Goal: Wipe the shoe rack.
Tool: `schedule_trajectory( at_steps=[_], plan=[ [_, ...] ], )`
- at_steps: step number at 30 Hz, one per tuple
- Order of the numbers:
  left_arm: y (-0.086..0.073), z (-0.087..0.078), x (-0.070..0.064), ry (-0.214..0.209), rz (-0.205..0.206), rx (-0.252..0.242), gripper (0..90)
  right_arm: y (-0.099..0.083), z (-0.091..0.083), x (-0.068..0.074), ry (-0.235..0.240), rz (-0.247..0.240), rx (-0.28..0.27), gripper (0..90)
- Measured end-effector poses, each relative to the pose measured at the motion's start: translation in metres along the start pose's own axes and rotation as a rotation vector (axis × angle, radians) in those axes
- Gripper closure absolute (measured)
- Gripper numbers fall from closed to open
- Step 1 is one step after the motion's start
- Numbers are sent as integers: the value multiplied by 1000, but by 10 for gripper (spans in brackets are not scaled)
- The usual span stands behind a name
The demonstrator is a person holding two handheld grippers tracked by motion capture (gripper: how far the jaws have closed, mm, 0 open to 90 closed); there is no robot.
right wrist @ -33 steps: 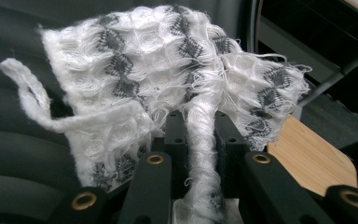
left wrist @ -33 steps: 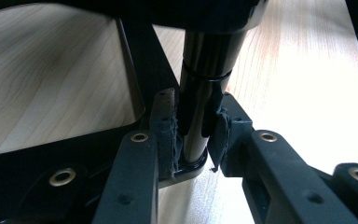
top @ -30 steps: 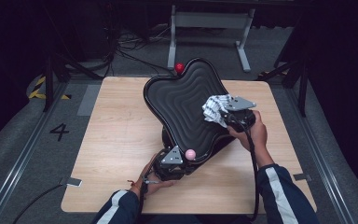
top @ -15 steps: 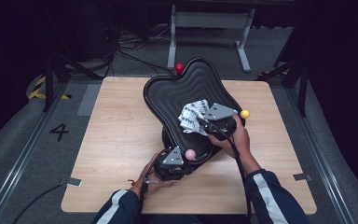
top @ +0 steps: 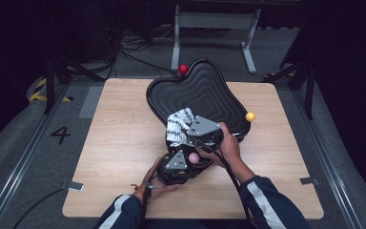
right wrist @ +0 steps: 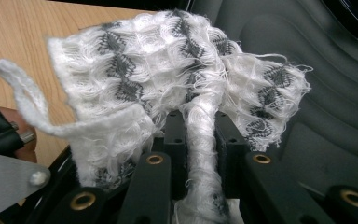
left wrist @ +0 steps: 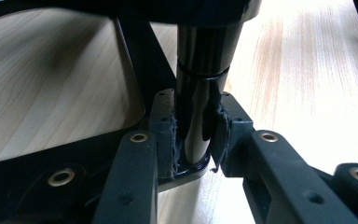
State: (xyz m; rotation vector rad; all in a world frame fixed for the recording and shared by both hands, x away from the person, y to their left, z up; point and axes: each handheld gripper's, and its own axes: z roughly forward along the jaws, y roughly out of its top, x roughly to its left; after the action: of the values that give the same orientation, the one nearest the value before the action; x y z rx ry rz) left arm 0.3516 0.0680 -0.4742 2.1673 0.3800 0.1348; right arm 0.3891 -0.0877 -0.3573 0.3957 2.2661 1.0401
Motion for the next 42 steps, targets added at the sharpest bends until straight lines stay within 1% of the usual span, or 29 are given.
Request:
schedule_trajectory(
  at_steps=[3, 6, 7, 8, 9, 11, 12, 13, 15, 16, 17, 18, 19, 20, 21, 22, 24, 25, 27, 28, 29, 30, 31, 32, 33, 35, 37, 39, 42],
  plan=[
    [0, 0, 0, 1, -6, 6, 726, -2, 2, -11, 11, 53, -1, 783],
    [0, 0, 1, 0, -10, 1, 727, -4, 3, -20, -25, 59, 18, 784],
    [0, 0, 1, -1, -11, -1, 727, -6, 3, -25, -20, 78, 17, 785],
    [0, 0, 1, -2, -10, 0, 727, -8, 4, -32, -33, 86, 27, 784],
    [0, 0, 1, 1, -16, -4, 728, -9, 4, -35, -50, 87, 40, 784],
    [0, 0, 2, 0, -13, 2, 728, -13, 4, -45, -53, 114, 42, 783],
    [0, 0, 2, 1, -13, -1, 729, -15, 4, -52, -77, 121, 59, 784],
    [0, 0, 2, 2, -14, -2, 729, -17, 4, -56, -86, 125, 62, 784],
    [0, 0, 1, 3, -17, -2, 729, -24, 4, -67, -120, 153, 65, 784],
    [0, 0, 1, 3, -17, -2, 729, -24, 4, -67, -120, 153, 65, 784],
    [0, -1, 1, 4, -16, 3, 729, -30, 4, -78, -174, 167, 89, 788],
    [0, -1, 1, 4, -16, 3, 729, -33, 4, -82, -199, 170, 96, 788],
    [0, 0, 1, 3, -16, 0, 729, -36, 4, -85, -211, 171, 99, 789],
    [0, 0, 1, 2, -15, -1, 728, -39, 4, -90, -217, 183, 97, 789],
    [0, 0, 1, 2, -14, -2, 728, -42, 3, -95, -227, 196, 107, 790],
    [0, 0, 1, 3, -15, 2, 729, -44, 3, -99, -241, 199, 124, 790],
    [0, 0, 2, 1, -12, 1, 728, -48, 2, -106, -252, 214, 128, 790],
    [0, 0, 2, 0, -12, -1, 729, -51, 3, -110, -279, 206, 154, 791],
    [0, -1, 1, 4, -14, 5, 729, -56, 1, -117, -287, 232, 152, 791],
    [0, 0, 1, 5, -17, 0, 729, -58, 1, -120, -306, 238, 172, 790],
    [0, 0, 1, 5, -20, 1, 729, -61, 1, -123, -325, 233, 183, 791],
    [0, 0, 1, 6, -19, -1, 729, -64, 0, -127, -331, 237, 186, 792],
    [0, -1, 1, 7, -15, 3, 729, -67, -1, -131, -326, 260, 184, 793],
    [0, -1, 1, 7, -15, 3, 729, -70, -2, -133, -319, 285, 177, 794],
    [0, -1, 2, 2, -14, 0, 729, -71, -3, -136, -314, 296, 174, 793],
    [-1, 0, 2, -1, -18, -6, 729, -71, -3, -136, -315, 293, 173, 793],
    [0, 0, 1, -1, -13, -3, 729, -69, -1, -133, -329, 285, 179, 793],
    [0, 0, 1, -2, -10, -3, 729, -68, 0, -132, -326, 284, 177, 794],
    [0, 0, 1, -1, -8, -1, 730, -61, 0, -127, -294, 270, 158, 794]
  ],
)
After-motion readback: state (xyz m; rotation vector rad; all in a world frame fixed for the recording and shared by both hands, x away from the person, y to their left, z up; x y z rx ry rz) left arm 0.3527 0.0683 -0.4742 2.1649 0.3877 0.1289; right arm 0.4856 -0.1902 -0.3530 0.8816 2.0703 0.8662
